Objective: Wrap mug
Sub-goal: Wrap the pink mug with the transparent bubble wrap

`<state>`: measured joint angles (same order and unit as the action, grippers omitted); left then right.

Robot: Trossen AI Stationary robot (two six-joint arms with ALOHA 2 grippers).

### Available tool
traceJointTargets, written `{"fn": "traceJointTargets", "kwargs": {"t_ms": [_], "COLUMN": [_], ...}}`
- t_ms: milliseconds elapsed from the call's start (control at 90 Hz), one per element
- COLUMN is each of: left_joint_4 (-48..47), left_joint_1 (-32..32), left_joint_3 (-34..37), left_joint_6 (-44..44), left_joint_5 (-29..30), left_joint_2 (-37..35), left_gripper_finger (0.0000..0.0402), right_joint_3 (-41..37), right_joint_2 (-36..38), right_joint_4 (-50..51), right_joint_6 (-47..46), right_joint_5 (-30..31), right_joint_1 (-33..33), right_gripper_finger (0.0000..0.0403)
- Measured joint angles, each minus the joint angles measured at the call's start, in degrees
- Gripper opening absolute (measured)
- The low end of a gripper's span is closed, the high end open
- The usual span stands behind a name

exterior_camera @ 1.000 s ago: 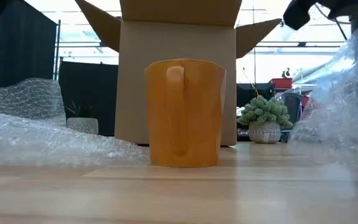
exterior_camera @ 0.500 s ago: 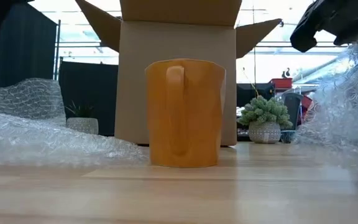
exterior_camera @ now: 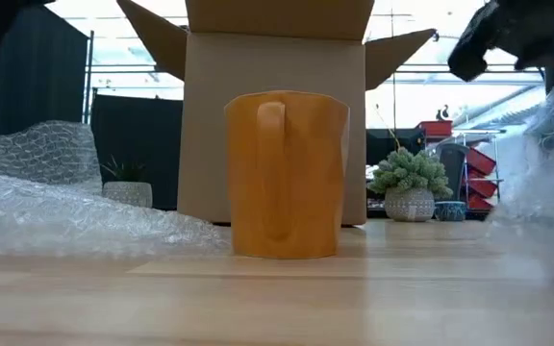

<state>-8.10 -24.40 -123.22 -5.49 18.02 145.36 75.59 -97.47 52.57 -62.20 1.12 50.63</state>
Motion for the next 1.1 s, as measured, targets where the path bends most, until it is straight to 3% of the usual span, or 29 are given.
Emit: {"fn": "traceJointTargets", "kwargs": {"t_ms": [511, 667, 778, 1100], "left_joint_4": [1.6, 1.6, 1.6, 1.6], "left_joint_1": [0.0, 0.0, 0.0, 0.0], "left_joint_3": [0.0, 0.1, 0.1, 0.1], "left_joint_6": [0.0, 0.0, -0.1, -0.1], "left_joint_5": [-0.1, 0.0, 0.1, 0.2], "left_joint_2": [0.0, 0.0, 0.0, 0.0], "left_gripper_finger": [0.0154, 0.0154, 0.0154, 0.0154], "right_joint_3": [0.0, 0.0, -0.2, -2.6], "right_joint_2": [8.0, 10.7, 10.3, 3.5], "right_joint_4": [-1.1, 6.4, 13.1, 4.3], "right_joint_6": [-1.2, -4.4, -10.2, -11.2], "right_joint_5": [3.6, 5.7, 9.5, 15.3], "right_joint_1": [1.2, 2.3, 4.1, 5.4], "right_gripper_finger": [0.0151, 0.0150, 0.0151, 0.0137]}}
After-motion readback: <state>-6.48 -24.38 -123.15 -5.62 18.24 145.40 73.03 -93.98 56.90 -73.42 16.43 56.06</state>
